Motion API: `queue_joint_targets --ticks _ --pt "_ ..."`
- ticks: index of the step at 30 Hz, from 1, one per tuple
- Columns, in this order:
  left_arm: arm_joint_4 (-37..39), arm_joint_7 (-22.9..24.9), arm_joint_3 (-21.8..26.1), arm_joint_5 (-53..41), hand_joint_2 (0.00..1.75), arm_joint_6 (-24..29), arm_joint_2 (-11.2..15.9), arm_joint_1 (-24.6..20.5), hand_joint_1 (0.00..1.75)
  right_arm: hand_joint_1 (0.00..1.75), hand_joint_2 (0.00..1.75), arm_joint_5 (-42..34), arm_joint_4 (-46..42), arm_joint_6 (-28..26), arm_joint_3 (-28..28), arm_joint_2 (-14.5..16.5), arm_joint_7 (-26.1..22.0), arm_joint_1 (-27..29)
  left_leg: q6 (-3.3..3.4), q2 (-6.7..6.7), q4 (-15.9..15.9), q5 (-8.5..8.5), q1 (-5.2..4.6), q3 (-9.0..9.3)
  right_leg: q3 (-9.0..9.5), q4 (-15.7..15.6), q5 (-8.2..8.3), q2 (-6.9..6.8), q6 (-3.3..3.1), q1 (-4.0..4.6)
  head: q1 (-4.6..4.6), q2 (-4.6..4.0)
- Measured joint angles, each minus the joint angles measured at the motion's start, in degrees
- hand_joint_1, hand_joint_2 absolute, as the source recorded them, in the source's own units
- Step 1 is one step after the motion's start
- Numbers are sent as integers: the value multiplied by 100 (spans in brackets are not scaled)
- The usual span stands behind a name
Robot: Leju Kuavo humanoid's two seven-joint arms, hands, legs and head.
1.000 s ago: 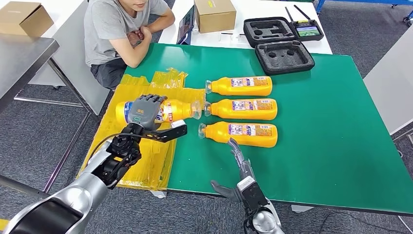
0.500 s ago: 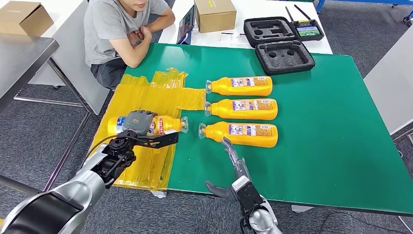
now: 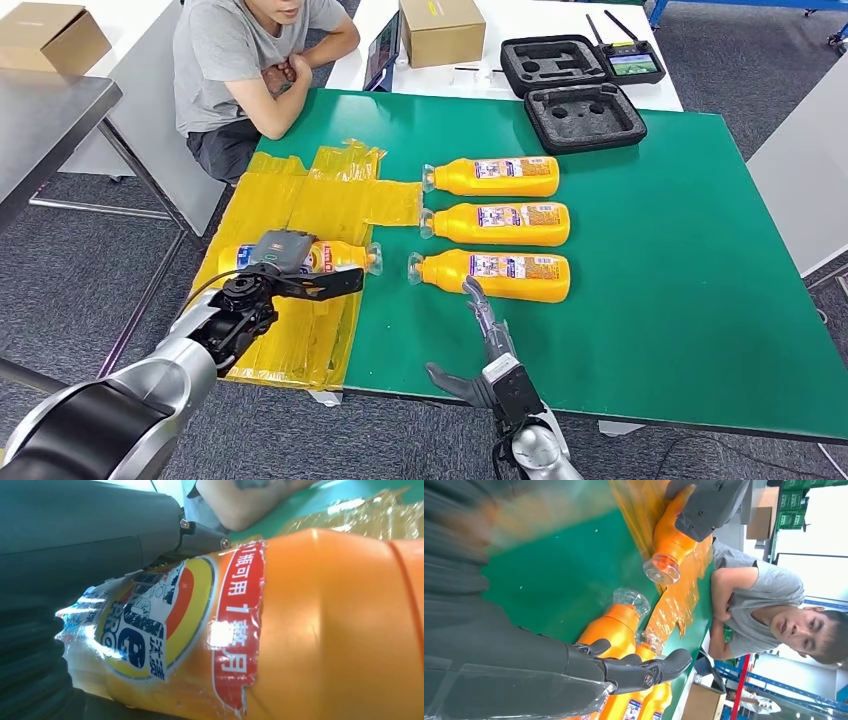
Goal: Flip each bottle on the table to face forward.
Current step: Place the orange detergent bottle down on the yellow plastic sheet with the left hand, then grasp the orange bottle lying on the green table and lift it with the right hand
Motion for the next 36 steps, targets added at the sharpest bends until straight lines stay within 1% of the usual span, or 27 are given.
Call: queue_joint_targets --ticks 1,5,15,27,29,31,33,36 --pt "4 -10 10 -1 175 35 -16 1 73 0 175 0 0 -13 7 -3 0 1 0 0 0 0 0 -1 0 0 0 0 0 0 0 0" --pt "8 -24 52 -4 175 83 -65 3 0 0 175 1 -1 -31 22 -20 0 5 0 0 0 0 -1 -1 -1 0 0 0 0 0 1 0" --pt "-29 214 64 -304 175 287 -170 34 0 0 175 31 0 -121 24 -38 0 26 0 0 0 0 0 -1 -1 0 0 0 0 0 0 0" --pt "-582 442 62 -597 175 381 -266 249 0 0 175 135 5 -222 19 -38 0 90 0 0 0 -1 0 -1 -2 -1 0 0 0 0 -1 0" --pt "-891 392 62 -582 175 392 -266 387 0 0 175 176 7 -243 -2 -37 0 124 0 0 0 -1 0 -1 -1 0 0 0 0 0 -1 0" --pt "-1385 279 62 -462 175 326 -258 610 0 0 175 219 5 -246 -37 -32 0 172 0 0 0 -1 -1 -4 -1 0 0 0 0 -1 -1 0" --pt "-2052 200 62 -265 175 121 -211 910 0 0 175 227 2 -246 -69 -30 0 218 0 1 0 -2 -1 -6 -2 0 0 0 0 -1 0 0" --pt "-3030 258 65 -83 175 -234 -58 1362 0 0 175 187 0 -246 -93 -34 0 248 -1 3 -1 -4 -1 -7 -7 -1 -1 2 0 0 0 0"
